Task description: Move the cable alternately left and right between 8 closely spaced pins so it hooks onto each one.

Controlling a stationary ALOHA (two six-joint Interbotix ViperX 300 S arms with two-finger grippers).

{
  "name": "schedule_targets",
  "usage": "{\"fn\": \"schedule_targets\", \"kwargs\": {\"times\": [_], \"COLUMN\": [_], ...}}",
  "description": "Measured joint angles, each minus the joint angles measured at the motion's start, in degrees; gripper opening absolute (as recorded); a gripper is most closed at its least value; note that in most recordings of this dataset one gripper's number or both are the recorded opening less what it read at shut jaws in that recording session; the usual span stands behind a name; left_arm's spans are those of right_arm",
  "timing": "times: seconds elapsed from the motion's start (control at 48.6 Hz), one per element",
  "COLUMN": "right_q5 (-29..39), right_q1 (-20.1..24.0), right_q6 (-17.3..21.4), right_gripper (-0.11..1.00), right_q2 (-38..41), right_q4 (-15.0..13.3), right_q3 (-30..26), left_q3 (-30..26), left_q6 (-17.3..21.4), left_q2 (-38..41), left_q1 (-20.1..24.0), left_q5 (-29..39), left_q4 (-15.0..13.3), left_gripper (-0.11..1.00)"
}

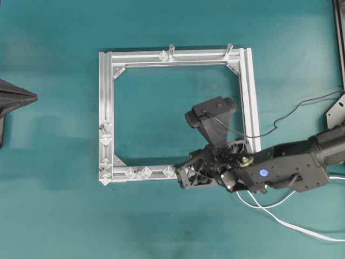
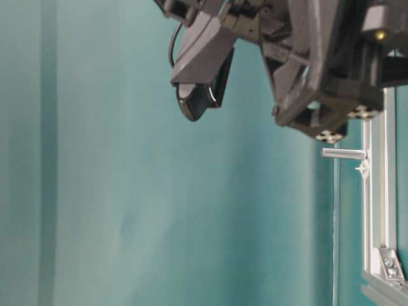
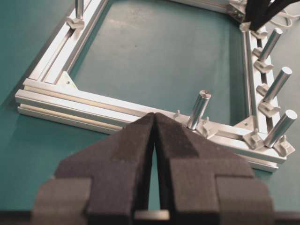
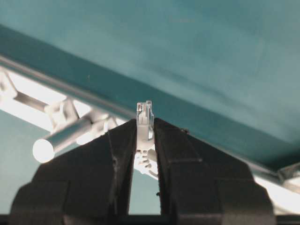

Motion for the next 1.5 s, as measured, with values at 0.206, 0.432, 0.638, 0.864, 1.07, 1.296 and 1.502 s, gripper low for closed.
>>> {"fn": "schedule_targets", "kwargs": {"times": [0.206,0.432,0.638,0.864,1.07,1.296,1.502], "right_q5": [0.88,1.67,1.67,1.76,1.76,1.67,1.67], "right_q1": [0.88,1.23,1.23,1.23,1.23,1.32,1.49], "right_q6": [0.09,0.09,0.09,0.09,0.09,0.09,0.09], "right_gripper": [0.15,0.15,0.15,0.15,0.15,0.15,0.15], "right_q2": [0.44,0.53,0.53,0.44,0.44,0.53,0.53], "right_q4": [0.00,0.00,-0.09,0.00,-0.09,-0.09,-0.09], "right_q3": [-0.26,-0.88,-1.14,-1.14,-1.14,-1.49,-2.46], "left_q3": [0.00,0.00,0.00,0.00,0.00,0.00,0.00], "left_q6": [0.00,0.00,0.00,0.00,0.00,0.09,0.00], "left_q2": [0.09,0.00,0.00,0.00,0.00,0.00,0.00], "left_q1": [0.00,0.00,0.00,0.00,0.00,0.00,0.00], "left_q5": [0.09,0.09,0.09,0.09,0.09,0.09,0.09], "left_q4": [0.00,0.00,-0.09,0.00,0.00,0.00,-0.09], "left_gripper": [0.00,0.00,0.00,0.00,0.00,0.00,0.00]}}
